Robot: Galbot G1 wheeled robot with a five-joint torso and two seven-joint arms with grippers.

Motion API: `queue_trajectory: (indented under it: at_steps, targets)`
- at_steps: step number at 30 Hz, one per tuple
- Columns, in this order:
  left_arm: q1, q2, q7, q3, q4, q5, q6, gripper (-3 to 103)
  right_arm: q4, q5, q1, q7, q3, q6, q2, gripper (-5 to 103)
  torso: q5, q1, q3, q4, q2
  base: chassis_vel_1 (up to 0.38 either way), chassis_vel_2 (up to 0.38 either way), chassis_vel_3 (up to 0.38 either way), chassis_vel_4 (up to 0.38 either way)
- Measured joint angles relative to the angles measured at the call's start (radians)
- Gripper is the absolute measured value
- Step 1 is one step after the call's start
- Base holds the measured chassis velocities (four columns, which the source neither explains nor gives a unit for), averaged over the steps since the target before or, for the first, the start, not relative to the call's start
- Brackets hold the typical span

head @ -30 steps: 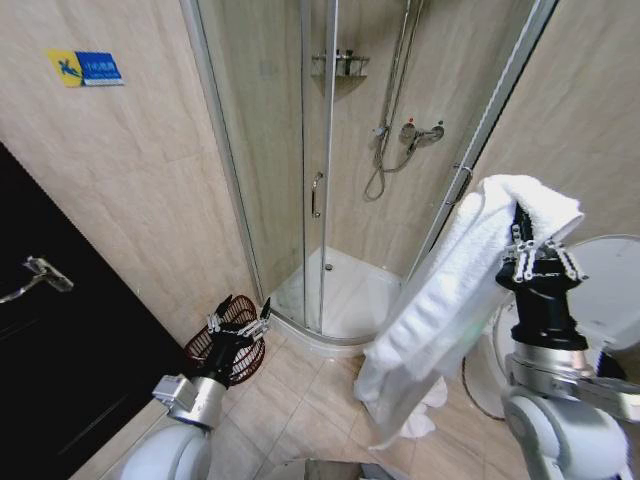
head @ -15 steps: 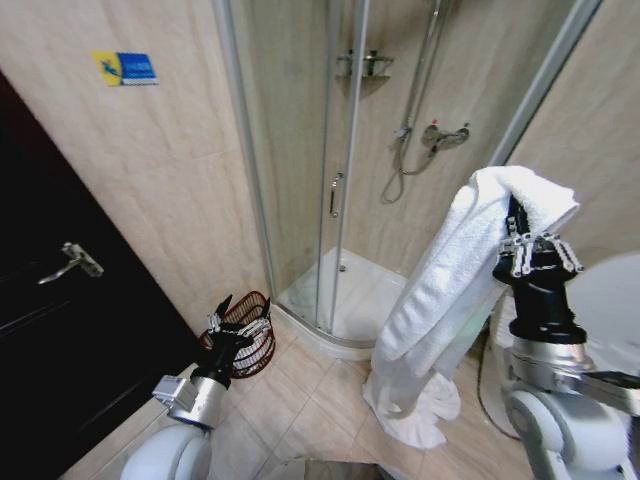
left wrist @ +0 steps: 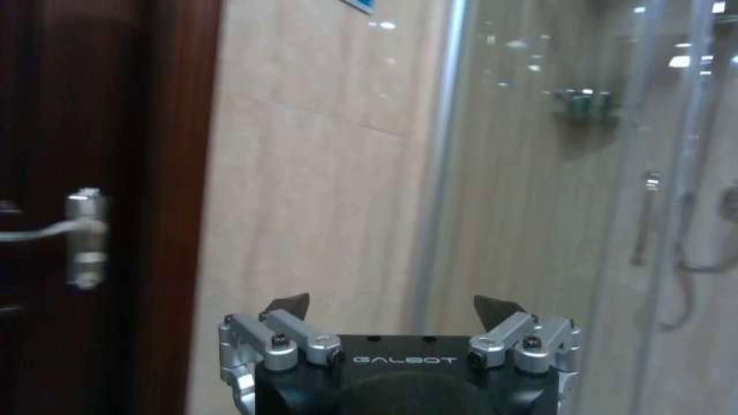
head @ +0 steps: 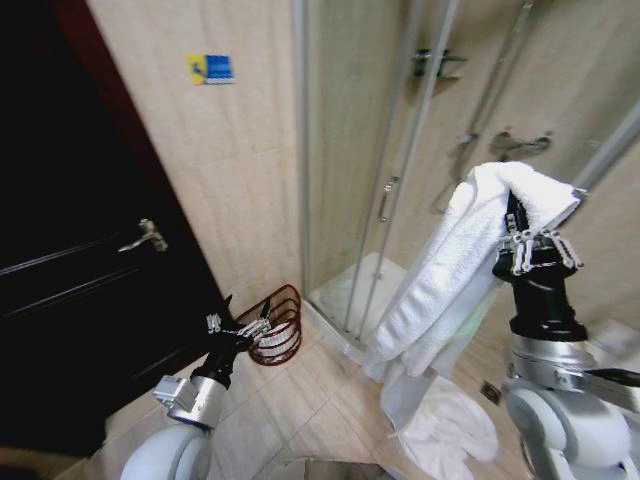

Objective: Discard the used towel into the hamper.

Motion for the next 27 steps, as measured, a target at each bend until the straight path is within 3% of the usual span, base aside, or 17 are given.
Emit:
queue_trajectory:
  at_steps: [17, 27]
  targets:
    - [0.0, 0.0, 0.0, 0.0, 0.0, 0.0, 0.0, 97, 0.0, 0.008, 0.011, -0.008, 0.002, 0.003, -0.012, 9, 0.0, -0.007, -0.008, 0.0001, -0.015, 0.124, 0.11, 0.117, 0.113]
    - [0.0, 0.0, 0.0, 0.0, 0.0, 0.0, 0.0, 97, 0.0, 0.009, 0.011, -0.01, 0.003, 0.006, -0.012, 9, 0.0001, -0.007, -0.008, -0.0006, -0.015, 0.011, 0.01, 0.009, 0.011]
